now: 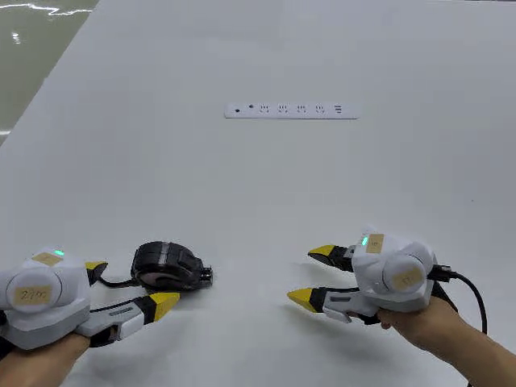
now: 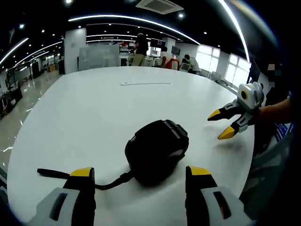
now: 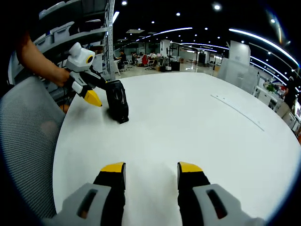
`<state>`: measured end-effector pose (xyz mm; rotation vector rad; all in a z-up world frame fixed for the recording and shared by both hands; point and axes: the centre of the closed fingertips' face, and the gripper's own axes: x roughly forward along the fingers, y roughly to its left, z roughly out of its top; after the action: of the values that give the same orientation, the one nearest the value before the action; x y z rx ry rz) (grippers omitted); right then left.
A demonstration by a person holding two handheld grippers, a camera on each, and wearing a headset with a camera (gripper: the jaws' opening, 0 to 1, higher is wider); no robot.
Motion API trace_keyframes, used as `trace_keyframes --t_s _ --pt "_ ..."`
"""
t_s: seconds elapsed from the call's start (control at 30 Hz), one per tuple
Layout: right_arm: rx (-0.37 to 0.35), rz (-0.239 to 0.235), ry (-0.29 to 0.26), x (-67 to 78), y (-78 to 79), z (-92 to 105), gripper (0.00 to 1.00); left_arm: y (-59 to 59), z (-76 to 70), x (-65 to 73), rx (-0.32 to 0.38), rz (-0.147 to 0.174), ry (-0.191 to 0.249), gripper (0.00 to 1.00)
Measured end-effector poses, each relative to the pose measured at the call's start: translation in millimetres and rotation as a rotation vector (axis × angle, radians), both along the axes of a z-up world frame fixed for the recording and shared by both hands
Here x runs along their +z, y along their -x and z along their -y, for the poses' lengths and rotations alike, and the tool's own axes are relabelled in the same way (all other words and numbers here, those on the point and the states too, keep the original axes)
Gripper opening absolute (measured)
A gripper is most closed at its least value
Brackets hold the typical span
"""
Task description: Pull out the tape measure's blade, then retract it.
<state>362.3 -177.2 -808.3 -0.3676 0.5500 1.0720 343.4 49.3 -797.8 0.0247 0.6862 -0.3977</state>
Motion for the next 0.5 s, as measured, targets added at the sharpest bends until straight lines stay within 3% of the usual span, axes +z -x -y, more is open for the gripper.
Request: trace_keyframes --t_s 0.13,0.5 --pt "-0.013 0.001 0.002 0.5 4.5 10.1 0.45 4.5 3.7 2.4 -0.054 0.007 0.024 0.76" --pt "-0.053 -0.005 -0.009 3.2 21.6 35.1 0.52 16.2 12.6 7.7 -0.169 0.053 0.027 0.77"
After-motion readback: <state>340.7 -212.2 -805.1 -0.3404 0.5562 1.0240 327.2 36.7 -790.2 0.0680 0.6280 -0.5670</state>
